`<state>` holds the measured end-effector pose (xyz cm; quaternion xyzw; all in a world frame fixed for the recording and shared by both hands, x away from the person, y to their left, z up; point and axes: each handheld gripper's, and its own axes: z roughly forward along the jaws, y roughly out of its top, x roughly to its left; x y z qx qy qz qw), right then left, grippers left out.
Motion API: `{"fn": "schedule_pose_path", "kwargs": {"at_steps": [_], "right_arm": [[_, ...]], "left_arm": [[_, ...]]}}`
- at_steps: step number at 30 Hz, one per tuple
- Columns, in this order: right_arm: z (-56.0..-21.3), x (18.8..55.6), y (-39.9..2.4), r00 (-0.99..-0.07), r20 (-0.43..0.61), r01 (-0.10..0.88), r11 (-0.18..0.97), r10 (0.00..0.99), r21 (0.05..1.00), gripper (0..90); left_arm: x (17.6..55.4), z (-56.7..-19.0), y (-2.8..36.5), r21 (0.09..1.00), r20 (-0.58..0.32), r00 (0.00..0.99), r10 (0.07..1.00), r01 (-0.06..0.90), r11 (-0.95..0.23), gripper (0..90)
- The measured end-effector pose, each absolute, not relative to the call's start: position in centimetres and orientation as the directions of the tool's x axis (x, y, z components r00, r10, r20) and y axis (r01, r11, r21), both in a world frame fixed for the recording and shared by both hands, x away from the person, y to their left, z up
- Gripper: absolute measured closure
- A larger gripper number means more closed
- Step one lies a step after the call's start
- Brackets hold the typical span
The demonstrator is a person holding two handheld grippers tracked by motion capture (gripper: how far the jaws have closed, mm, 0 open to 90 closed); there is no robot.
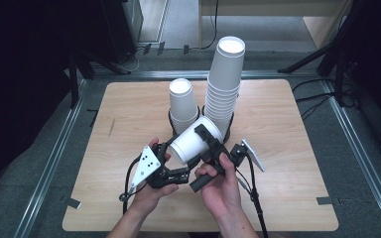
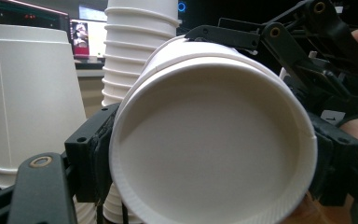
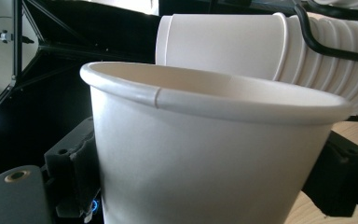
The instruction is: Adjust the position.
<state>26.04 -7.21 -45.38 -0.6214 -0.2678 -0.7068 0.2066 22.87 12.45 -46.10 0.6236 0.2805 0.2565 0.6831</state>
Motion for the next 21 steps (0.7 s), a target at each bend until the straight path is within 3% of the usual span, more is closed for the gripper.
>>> {"fn": "schedule_pose_path", "kwargs": {"at_steps": [21], "right_arm": [[-45.0, 26.4, -8.5, -0.167, 0.984, 0.570, -0.808, 0.063, 0.148, 12.9]], "left_arm": [[22.9, -46.0, 12.6, 0.995, -0.084, 0.724, 0.684, 0.019, 0.102, 14.1]]}}
